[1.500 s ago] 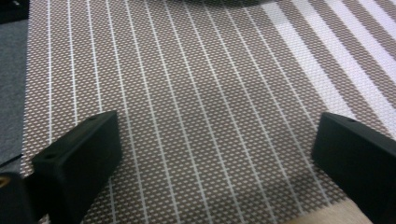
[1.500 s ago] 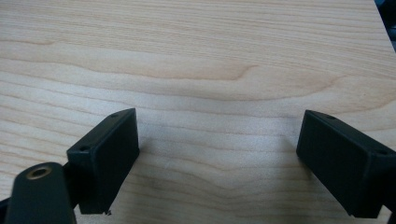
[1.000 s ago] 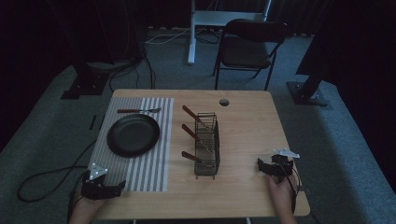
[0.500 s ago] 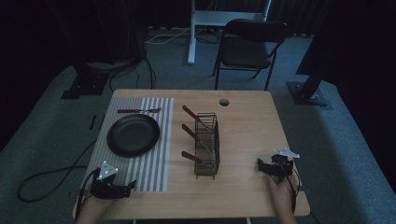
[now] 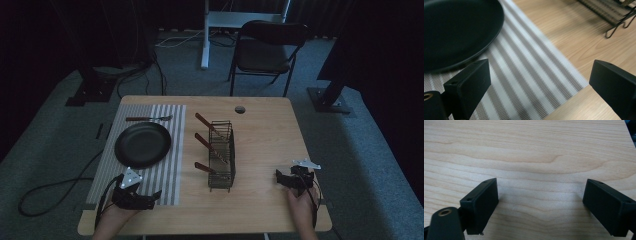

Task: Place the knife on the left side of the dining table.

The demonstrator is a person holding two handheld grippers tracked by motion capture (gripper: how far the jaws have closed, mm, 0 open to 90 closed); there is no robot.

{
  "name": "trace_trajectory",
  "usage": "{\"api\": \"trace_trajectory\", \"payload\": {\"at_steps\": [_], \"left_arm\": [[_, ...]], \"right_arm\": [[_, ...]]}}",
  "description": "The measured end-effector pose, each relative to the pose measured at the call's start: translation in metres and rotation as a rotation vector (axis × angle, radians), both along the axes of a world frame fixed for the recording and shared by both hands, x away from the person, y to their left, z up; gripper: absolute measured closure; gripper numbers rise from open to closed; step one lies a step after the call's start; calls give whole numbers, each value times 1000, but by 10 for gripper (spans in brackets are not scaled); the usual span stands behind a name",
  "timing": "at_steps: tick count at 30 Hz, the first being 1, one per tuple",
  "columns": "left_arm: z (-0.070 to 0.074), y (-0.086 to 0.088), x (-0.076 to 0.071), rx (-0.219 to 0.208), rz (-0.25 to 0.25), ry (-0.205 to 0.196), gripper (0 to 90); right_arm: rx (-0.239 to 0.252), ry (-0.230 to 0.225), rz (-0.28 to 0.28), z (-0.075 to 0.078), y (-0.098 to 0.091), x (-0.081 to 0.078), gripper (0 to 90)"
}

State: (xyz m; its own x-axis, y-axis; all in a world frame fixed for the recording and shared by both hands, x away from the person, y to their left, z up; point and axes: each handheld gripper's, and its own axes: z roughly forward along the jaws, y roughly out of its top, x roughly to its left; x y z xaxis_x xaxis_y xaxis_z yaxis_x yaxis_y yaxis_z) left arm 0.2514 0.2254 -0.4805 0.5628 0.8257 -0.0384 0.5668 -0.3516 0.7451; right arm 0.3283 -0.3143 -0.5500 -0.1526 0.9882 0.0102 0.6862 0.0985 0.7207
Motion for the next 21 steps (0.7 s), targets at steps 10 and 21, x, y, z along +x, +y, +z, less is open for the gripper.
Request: {"api": "trace_trajectory", "payload": {"at_steps": [10,21], "left_arm": [[26,-31,-3,-21,-91,-42,44],[47,-59,-3,-44,-168,-83,44]], "right_arm": [[0,0,0,0,0,0,121],[0,0,0,0,0,0,121]]}}
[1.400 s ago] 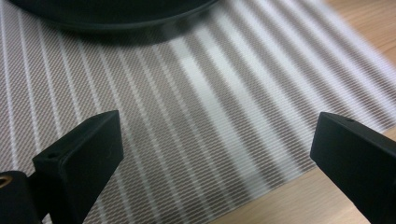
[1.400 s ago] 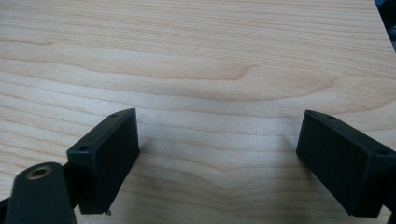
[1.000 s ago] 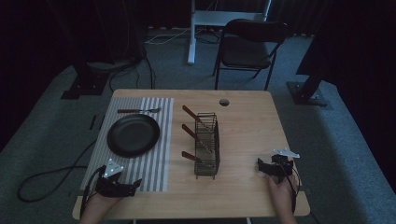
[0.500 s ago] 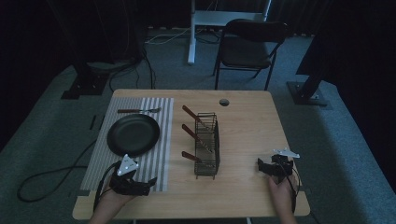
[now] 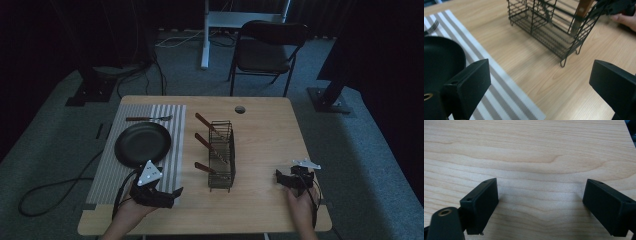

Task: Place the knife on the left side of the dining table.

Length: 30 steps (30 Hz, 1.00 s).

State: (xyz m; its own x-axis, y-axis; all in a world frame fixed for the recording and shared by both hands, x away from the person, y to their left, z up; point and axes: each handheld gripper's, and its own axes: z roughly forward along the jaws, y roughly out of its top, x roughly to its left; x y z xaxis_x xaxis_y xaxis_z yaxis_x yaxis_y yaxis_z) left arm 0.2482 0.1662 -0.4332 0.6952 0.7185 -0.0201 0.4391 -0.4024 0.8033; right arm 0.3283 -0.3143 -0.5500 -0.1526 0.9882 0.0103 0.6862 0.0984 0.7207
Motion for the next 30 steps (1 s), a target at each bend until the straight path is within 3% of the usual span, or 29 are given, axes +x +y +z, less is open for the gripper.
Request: {"api": "trace_trajectory", "payload": {"at_steps": [17,30], "left_arm": [[17,-37,11,-6,-48,-14,43],[25,-59,18,-38,-39,-3,61]], "right_arm": [[-1,0,1,0,0,0,121],[-2,0,1,0,0,0,121]]}}
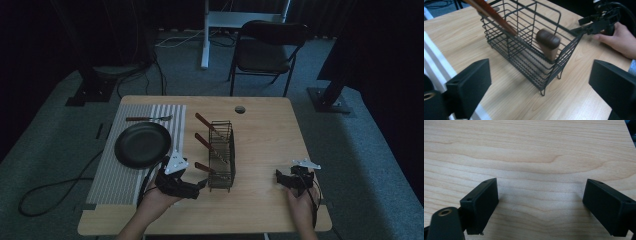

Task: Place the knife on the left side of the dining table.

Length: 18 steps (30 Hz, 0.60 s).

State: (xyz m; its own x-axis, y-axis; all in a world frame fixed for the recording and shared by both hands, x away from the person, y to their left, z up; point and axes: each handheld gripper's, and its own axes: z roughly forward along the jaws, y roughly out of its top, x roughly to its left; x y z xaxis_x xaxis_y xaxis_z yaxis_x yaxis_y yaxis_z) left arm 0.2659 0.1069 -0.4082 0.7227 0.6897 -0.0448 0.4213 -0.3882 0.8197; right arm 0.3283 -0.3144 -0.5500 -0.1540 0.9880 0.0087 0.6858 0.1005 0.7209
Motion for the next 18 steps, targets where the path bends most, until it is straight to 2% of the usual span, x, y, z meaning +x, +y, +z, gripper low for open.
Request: {"api": "trace_trajectory", "payload": {"at_steps": [2,4,5,6,7,11,13,14,18], "left_arm": [[2,-2,0,1,7,-2,65],[4,-3,0,-19,17,-13,151],[4,-3,1,-35,23,-6,151],[4,-3,1,-35,23,-6,195],[3,-4,2,-52,32,-2,246],[2,-2,3,-94,40,10,350],[2,-2,2,-101,34,-3,357],[2,-2,1,-102,40,-11,400],[2,-1,1,-107,37,-3,474]], "right_arm": [[-1,0,1,0,0,0,122],[-1,0,1,0,0,0,122],[-1,0,1,0,0,0,122],[-1,0,1,0,0,0,122],[-1,0,1,0,0,0,122],[0,0,0,0,0,0,122],[0,0,0,0,0,0,122],[0,0,0,0,0,0,122],[0,0,0,0,0,0,123]]}}
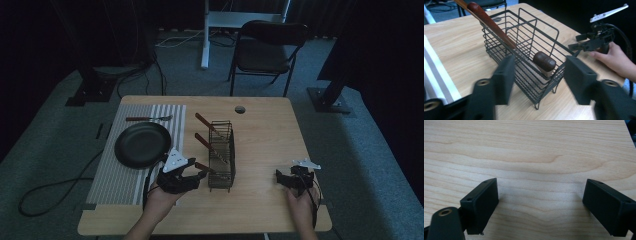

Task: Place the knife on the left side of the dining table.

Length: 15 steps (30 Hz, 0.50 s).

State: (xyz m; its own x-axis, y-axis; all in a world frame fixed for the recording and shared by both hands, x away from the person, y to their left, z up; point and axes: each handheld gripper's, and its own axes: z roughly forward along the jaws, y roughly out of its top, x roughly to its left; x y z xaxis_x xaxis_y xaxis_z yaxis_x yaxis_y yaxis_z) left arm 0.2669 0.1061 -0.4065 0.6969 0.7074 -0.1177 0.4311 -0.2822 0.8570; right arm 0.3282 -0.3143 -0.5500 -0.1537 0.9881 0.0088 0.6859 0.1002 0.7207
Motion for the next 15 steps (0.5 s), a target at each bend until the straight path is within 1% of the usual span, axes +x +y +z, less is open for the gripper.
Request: {"api": "trace_trajectory", "payload": {"at_steps": [2,3,5,6,8,10,11,13,15], "left_arm": [[-1,0,1,-4,0,11,484],[-1,1,1,-10,-1,11,516],[-2,1,3,-23,-10,23,533],[-2,2,4,-30,-12,28,561],[-2,1,5,-36,-18,32,567],[-2,0,5,-50,-27,40,628],[-2,0,5,-44,-28,35,654],[-2,-1,4,-52,-31,31,718],[-2,-1,4,-59,-39,34,727]], "right_arm": [[0,0,0,0,0,0,122],[0,0,0,0,0,0,123],[0,1,-2,0,0,0,123],[0,0,-2,0,0,0,123],[0,1,-2,0,0,0,123],[0,1,-3,0,0,0,123],[0,1,-3,0,0,0,123],[0,1,-3,0,0,0,123],[0,1,-3,0,0,0,123]]}}
